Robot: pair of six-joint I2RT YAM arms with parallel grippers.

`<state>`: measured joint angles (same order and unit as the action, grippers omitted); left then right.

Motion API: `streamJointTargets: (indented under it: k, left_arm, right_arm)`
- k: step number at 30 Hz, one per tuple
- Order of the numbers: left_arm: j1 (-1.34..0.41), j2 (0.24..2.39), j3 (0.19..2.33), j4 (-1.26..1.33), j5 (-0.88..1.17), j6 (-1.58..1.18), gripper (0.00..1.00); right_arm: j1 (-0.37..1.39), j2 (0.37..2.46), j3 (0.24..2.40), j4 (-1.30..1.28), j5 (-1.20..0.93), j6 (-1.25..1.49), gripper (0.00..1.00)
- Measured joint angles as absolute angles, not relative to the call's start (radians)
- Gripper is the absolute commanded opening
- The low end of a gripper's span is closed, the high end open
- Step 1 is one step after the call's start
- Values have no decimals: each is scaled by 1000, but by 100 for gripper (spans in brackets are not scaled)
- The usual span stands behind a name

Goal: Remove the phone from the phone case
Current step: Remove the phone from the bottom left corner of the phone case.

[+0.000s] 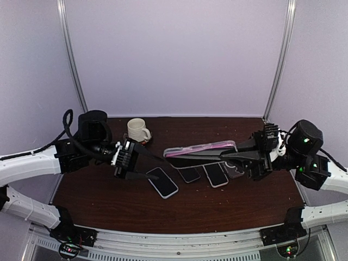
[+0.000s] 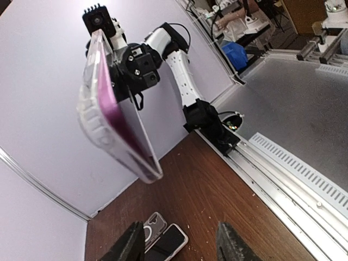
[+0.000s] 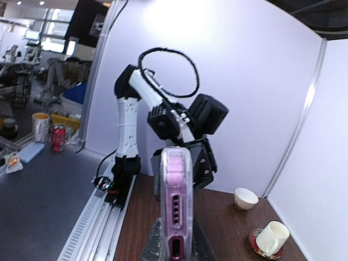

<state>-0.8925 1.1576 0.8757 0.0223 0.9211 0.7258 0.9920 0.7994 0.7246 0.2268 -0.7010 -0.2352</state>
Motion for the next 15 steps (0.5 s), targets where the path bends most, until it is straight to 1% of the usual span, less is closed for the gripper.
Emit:
streamJointTargets:
  k: [3, 7, 15]
  left_arm:
    - [-891, 1167, 878, 119, 925, 654, 46]
    - [-891, 1189, 891, 246, 941, 544, 43]
    - [-889, 1226, 894, 565, 947, 296, 40]
  right_arm:
    - [992, 783, 689, 363, -622, -148, 0]
    - [993, 779, 657, 518, -573, -48, 0]
    - [1013, 824, 656, 683, -560, 63, 0]
